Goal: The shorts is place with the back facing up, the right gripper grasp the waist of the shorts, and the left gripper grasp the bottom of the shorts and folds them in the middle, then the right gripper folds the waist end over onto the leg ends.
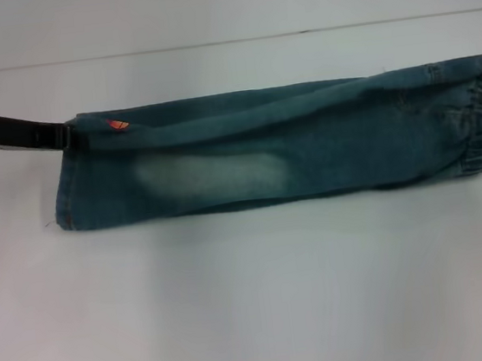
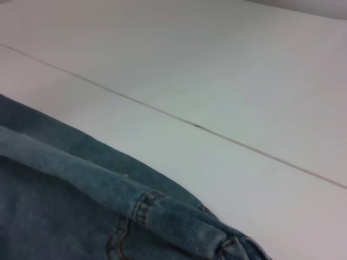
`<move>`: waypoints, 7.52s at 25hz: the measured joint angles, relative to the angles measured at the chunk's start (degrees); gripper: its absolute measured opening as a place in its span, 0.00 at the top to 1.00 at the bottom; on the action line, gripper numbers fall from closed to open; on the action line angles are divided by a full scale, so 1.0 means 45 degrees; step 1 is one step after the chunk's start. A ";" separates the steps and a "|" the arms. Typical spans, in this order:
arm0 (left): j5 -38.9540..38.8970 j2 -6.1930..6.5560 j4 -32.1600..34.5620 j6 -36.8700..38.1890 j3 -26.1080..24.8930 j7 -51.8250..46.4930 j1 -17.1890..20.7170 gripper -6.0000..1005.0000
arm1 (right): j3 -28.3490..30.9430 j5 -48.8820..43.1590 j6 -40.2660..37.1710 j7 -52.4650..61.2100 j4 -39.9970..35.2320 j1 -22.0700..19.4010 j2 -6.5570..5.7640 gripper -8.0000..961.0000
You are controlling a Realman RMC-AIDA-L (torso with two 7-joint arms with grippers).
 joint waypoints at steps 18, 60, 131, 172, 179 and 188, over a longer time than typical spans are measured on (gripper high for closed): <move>-0.0430 0.0212 0.0096 0.0076 -0.0120 -0.0072 0.0114 0.93 | -0.0067 0.1559 -0.4948 0.1614 -0.2893 0.0088 0.0021 0.94; -0.0522 0.0379 -0.1739 -0.2761 -0.0084 -0.0581 -0.0671 0.84 | -0.1362 0.0567 0.2230 0.1261 0.1086 0.0430 -0.0327 0.85; -0.7747 -0.0622 -0.1903 0.6636 0.0039 0.8697 0.1921 0.08 | -0.0355 0.2080 0.1395 -0.7725 0.4867 -0.1189 -0.0147 0.33; -1.5415 -0.0750 -1.2739 -0.3374 0.3602 1.4969 -0.1542 1.00 | 0.1038 0.3191 -0.4524 -0.6494 0.0136 -0.2894 0.0755 0.94; -1.5429 -0.0750 -1.3332 -0.3367 0.3331 1.5440 -0.1540 0.99 | 0.0994 0.3541 -0.4706 -0.5732 -0.0290 -0.2619 0.0761 0.94; -1.5351 -0.0750 -1.4512 -0.3378 0.1996 1.7015 -0.1697 0.99 | 0.1029 0.4705 -0.4936 -0.5351 -0.0345 -0.2499 0.0709 0.94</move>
